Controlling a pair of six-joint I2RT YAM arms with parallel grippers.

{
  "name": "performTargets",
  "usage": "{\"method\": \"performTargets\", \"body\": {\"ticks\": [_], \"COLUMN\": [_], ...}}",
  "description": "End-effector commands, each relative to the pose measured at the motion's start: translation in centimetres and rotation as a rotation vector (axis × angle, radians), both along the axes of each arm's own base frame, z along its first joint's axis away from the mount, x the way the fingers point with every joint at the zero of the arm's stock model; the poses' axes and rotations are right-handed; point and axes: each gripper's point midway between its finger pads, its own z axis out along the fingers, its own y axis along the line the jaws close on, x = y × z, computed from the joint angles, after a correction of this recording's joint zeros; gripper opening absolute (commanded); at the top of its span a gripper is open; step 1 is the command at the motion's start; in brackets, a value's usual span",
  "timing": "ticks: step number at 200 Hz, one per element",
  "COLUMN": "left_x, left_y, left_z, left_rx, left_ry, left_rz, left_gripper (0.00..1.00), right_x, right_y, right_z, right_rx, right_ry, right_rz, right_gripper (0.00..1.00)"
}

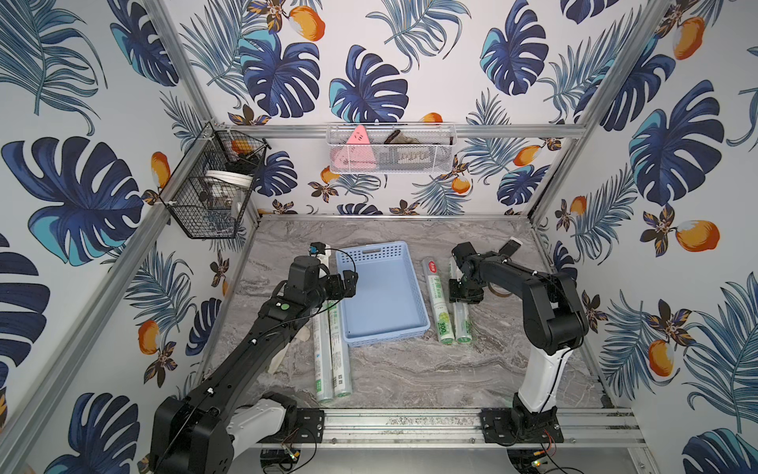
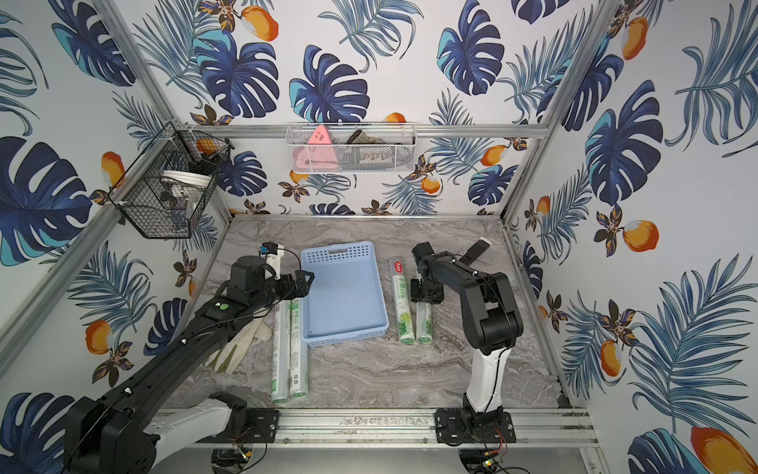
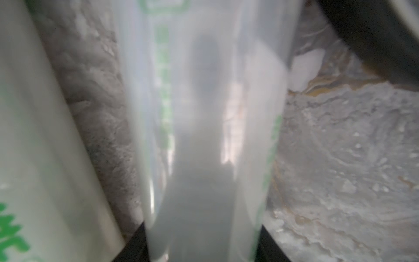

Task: Put the plastic wrap into the basket
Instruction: Pick up the plastic wrap from the center of the board.

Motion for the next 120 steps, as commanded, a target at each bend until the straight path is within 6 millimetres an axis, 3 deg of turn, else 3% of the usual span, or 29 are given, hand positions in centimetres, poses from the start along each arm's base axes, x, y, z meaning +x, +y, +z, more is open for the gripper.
{"method": "performTargets", "body": {"ticks": [1,120], "left_x": [0.0,0.1], "left_y": [0.0,0.1], "left_z": [0.3,0.1], "left_rx": [0.008,0.014], "left_ry": [-0.008,-0.001], "left_rz": [-0.008,0.003], "left_gripper": [0.99,0.99], "right_x": [-0.1,1.0], "right_y": [-0.1,0.4], "right_z": [0.2,5.8], "right_rx": [-0.005,0.031], "right_ry": [-0.007,-0.148], "right_rz": [-0.004,0.008], "right_gripper": [0.43,0.36]}}
